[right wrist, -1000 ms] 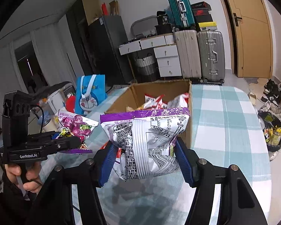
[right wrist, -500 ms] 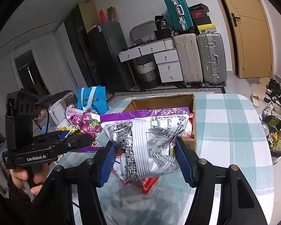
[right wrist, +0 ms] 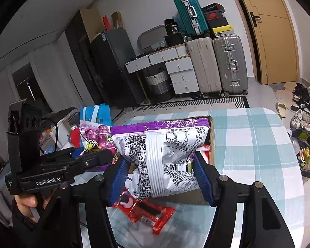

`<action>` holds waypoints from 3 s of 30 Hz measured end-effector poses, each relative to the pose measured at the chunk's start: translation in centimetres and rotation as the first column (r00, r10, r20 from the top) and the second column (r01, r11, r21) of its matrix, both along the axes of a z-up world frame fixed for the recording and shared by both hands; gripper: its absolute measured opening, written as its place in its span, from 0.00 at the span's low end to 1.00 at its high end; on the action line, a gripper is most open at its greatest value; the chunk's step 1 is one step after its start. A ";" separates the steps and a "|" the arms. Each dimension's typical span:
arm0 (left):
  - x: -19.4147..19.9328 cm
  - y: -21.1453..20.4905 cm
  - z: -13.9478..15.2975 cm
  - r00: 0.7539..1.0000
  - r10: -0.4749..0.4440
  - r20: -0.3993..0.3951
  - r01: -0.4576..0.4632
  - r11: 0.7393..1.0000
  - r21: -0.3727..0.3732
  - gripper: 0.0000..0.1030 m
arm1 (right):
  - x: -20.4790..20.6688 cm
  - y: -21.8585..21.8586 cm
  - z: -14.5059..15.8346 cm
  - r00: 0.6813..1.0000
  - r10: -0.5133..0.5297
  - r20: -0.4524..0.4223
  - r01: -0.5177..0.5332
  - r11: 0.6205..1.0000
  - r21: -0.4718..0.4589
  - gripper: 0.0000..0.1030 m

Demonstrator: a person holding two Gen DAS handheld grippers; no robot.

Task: Organize snacks
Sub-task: 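Carry the pink candy bag and purple-white bag into the box with both tools, then open both tools over the box and withdraw them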

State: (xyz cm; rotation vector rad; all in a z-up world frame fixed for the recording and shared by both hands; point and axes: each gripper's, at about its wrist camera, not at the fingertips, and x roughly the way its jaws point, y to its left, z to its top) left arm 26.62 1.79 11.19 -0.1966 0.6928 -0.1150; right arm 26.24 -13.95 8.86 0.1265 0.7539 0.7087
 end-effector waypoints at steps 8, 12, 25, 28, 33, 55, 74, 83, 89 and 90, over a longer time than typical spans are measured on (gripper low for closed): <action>4.6 0.1 -2.4 0.999 -0.012 -0.048 0.011 1.000 -0.026 0.44 | 3.9 0.4 -1.7 1.000 -0.004 -0.013 0.004 1.000 0.015 0.60; 6.1 0.0 -3.1 0.999 -0.020 -0.048 0.019 1.000 -0.019 0.44 | 5.8 0.6 -2.6 1.000 -0.014 -0.028 0.014 1.000 0.005 0.61; 9.4 0.4 -5.1 0.998 -0.012 -0.063 0.012 1.000 -0.010 0.44 | 9.0 1.4 -3.0 0.999 -0.025 -0.046 0.024 1.000 -0.009 0.61; 9.4 0.7 -5.3 0.998 -0.012 -0.061 0.011 1.000 -0.014 0.44 | 9.2 1.8 -3.0 0.999 -0.022 -0.041 0.021 1.000 -0.023 0.61; 9.2 1.0 -5.5 0.998 -0.009 -0.060 0.009 1.000 -0.015 0.44 | 9.1 2.0 -2.9 1.000 -0.018 -0.022 0.017 0.999 -0.027 0.61; 5.7 0.9 -4.8 0.998 -0.034 -0.062 0.032 0.999 -0.027 0.94 | 8.0 0.8 -3.0 0.999 -0.009 -0.039 0.008 1.000 -0.029 0.95; -6.5 2.5 -3.7 0.998 0.051 -0.045 -0.051 0.999 0.014 0.99 | 0.1 -2.6 -4.6 0.989 0.026 -0.148 -0.053 0.983 -0.178 0.99; -9.1 4.0 -7.2 0.988 0.131 -0.081 -0.130 0.991 0.025 0.99 | -3.3 -0.9 -7.5 0.982 -0.006 -0.189 -0.039 0.971 -0.234 0.99; -9.0 4.5 -9.1 0.984 0.143 -0.102 -0.141 0.990 0.027 0.99 | -4.0 0.9 -9.6 0.976 -0.012 -0.219 -0.044 0.968 -0.247 0.99; -8.8 4.5 -9.3 0.984 0.138 -0.115 -0.135 0.990 0.036 0.99 | -4.0 1.2 -9.8 0.974 -0.014 -0.225 -0.042 0.969 -0.245 1.00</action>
